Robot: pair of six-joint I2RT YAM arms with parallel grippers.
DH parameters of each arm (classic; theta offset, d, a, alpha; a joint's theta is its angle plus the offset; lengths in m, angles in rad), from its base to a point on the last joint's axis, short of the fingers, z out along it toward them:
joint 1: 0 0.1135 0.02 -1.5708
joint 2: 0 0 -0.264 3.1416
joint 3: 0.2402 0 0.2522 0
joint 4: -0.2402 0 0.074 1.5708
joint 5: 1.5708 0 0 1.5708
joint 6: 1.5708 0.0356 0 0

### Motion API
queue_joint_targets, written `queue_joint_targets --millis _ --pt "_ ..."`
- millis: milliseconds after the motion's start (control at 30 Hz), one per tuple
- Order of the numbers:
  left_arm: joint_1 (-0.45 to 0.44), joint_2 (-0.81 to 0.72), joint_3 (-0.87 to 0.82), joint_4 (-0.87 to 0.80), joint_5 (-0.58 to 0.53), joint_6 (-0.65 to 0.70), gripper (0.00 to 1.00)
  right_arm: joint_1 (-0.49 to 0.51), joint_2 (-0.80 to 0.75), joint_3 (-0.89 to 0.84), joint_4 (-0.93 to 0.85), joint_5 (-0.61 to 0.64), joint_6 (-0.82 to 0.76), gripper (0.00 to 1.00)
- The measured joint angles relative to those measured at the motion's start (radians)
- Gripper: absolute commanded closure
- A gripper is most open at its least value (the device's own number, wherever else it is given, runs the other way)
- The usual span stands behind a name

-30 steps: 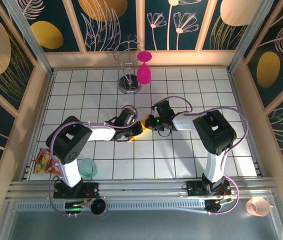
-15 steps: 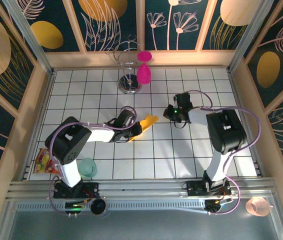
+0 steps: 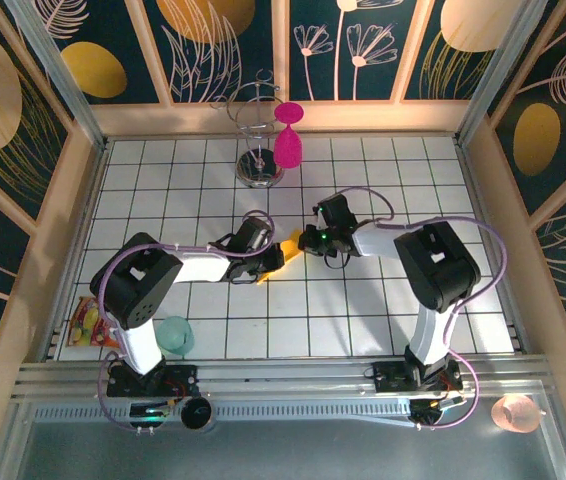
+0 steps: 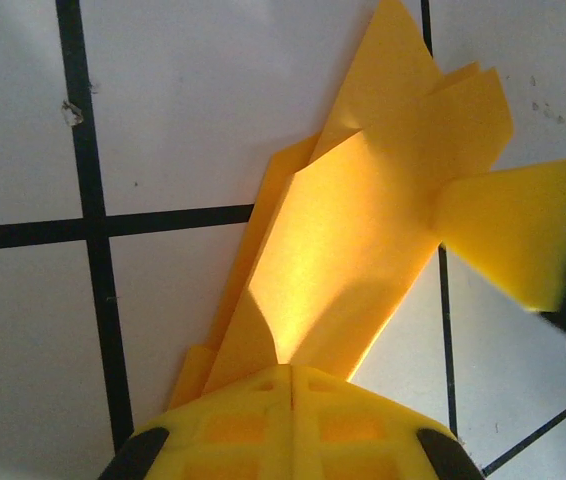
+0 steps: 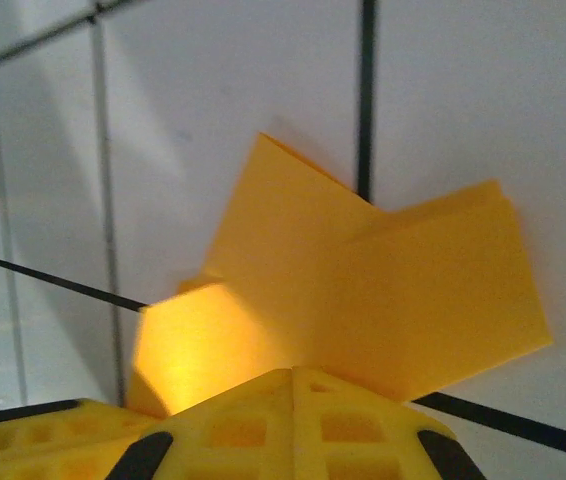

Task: Fold a paper plane with a square sheet of paper (pick it up from the middle)
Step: Fold the wing for the fifth time at the center of the table.

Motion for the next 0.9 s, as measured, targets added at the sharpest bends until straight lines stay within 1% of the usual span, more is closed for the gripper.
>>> queue_joint_targets --millis 167,300,500,733,900 --pt "0.0 -0.019 0.0 0.003 0.034 0.032 1.0 -0.005 0.031 0.042 -0.016 -0.007 -0.004 1.0" --pt "0.0 -0.032 0.002 0.047 0.081 0.047 1.0 -0.01 0.038 0.056 -0.031 -0.01 -0.008 1.0" --pt "0.0 0.01 0.042 0.073 0.131 0.058 1.0 -0.01 0.042 0.063 -0.041 -0.01 -0.008 1.0" --pt "0.0 0.088 0.081 0.062 0.137 0.08 1.0 -0.01 0.042 0.063 -0.042 -0.01 -0.008 1.0" --pt "0.0 0.1 0.086 0.058 0.133 0.088 1.0 -0.011 0.044 0.064 -0.043 -0.013 -0.008 1.0"
